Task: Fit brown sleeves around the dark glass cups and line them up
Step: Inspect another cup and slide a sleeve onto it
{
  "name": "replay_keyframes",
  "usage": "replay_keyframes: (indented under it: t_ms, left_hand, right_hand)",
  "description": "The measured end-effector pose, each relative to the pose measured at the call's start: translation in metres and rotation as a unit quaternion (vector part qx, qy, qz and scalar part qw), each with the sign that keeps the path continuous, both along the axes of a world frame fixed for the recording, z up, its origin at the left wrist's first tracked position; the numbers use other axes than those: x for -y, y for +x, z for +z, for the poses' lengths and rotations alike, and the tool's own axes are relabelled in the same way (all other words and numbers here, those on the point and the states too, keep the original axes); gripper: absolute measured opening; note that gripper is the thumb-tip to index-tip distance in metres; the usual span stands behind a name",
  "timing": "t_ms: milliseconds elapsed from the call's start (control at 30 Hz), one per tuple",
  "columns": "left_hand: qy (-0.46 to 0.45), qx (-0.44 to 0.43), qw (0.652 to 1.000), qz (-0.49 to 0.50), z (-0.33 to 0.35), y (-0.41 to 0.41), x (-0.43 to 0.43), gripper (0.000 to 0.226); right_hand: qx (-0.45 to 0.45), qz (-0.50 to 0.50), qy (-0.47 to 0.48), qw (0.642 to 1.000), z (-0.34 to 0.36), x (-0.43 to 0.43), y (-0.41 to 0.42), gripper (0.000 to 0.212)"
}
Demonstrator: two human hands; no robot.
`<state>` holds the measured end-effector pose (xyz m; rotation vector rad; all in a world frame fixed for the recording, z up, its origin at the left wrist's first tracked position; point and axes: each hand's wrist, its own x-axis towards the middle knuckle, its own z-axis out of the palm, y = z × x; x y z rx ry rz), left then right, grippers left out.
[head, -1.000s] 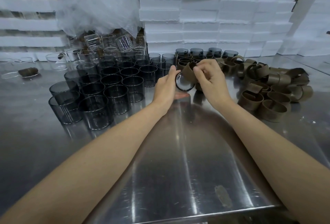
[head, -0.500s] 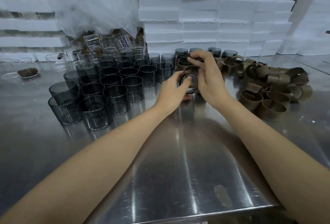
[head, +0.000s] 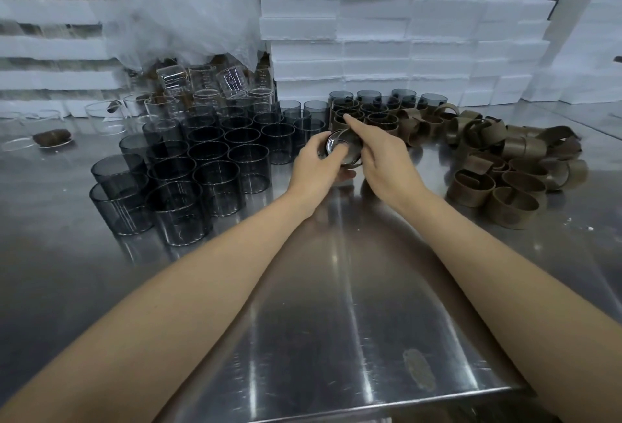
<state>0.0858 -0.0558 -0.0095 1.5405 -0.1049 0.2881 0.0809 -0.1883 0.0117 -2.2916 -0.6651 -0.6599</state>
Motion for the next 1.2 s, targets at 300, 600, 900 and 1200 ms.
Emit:
replay_keyframes:
  t_ms: [300,600,900,1200]
  left_hand:
    - [-0.04,-0.007,0.999,0.007,0.001,-0.002,0.0,0.019]
    - [0.027,0.013,0.999,0.029,0.001,-0.003,0.0,0.026]
    - [0.015,-0.001,1.0,0.013,0.002,-0.006,0.0,0.019]
    - [0.044,-0.009,0.999,0.026,0.006,-0.007,0.001,0.027]
  right_hand:
    - [-0.03,-0.021,0.097,0.995,-0.004,-0.007,-0.001,0.034]
    - [-0.049,-0.039,0.096,0.993,-0.005,-0.006,0.003,0.04]
    - [-0.025,-0.02,0.176,0.984,-0.005,-0.003,-0.001,0.023]
    - [-0.029,-0.025,0.165,0.985,-0.003,-0.004,0.0,0.026]
